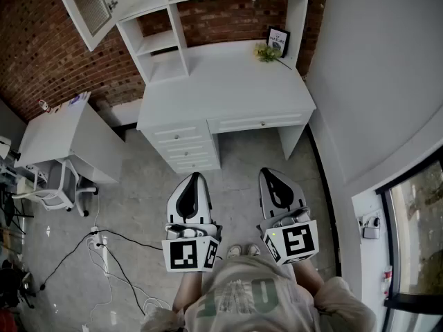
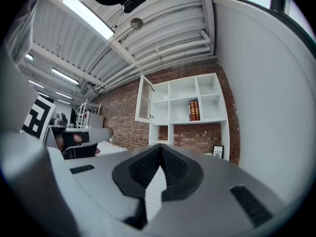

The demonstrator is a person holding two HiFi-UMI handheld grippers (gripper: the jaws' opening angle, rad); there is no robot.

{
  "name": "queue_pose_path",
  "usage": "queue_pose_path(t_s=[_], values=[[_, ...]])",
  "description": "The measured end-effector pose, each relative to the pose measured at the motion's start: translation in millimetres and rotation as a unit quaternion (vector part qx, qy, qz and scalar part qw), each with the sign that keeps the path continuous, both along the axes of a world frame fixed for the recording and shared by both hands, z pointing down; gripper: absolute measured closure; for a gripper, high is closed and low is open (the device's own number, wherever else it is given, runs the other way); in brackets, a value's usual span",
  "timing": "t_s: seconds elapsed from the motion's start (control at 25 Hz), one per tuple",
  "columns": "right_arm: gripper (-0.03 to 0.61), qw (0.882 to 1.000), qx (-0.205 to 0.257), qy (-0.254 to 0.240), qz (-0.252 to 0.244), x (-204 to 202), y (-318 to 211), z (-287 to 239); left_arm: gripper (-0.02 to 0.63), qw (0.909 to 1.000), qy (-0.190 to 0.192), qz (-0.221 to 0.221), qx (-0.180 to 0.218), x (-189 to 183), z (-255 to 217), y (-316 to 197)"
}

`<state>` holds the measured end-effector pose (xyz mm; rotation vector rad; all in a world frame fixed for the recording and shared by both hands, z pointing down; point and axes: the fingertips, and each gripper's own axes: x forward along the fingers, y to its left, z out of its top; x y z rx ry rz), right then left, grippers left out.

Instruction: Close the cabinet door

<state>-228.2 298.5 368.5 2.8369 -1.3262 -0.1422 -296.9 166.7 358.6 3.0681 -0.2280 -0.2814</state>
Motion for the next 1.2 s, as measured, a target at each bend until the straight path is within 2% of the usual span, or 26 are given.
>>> queue_pose_path(t_s=[0.36, 0.64, 0.88, 1.08, 1.2], values=[[0.561, 1.000, 0.000, 0.007, -0.007, 1, -5, -5, 0.600, 1.0000, 0.000, -0.003, 0.005, -1, -3, 1], [0.561, 0.999, 0.031, -0.006, -0.021, 2, -2, -7, 0.600, 0.9999, -0.002, -0.009, 0.005, -1, -4, 4], [0.561, 0.999, 0.030, -0.005, -0.026, 12, 7, -8, 0.600, 1.0000, 0.005, -0.004, -0.005, 8, -6, 13], [0.561, 0.999, 0.037, 0.013, -0.030, 24, 23, -9, 0.600, 0.9998, 0.014, -0.011, 0.008, 17, -7, 21], [0.561, 0.998, 0.054, 0.004, -0.020, 37, 31, -7, 0.600, 0.9995, 0.019, -0.020, 0.012, 21, -7, 20]])
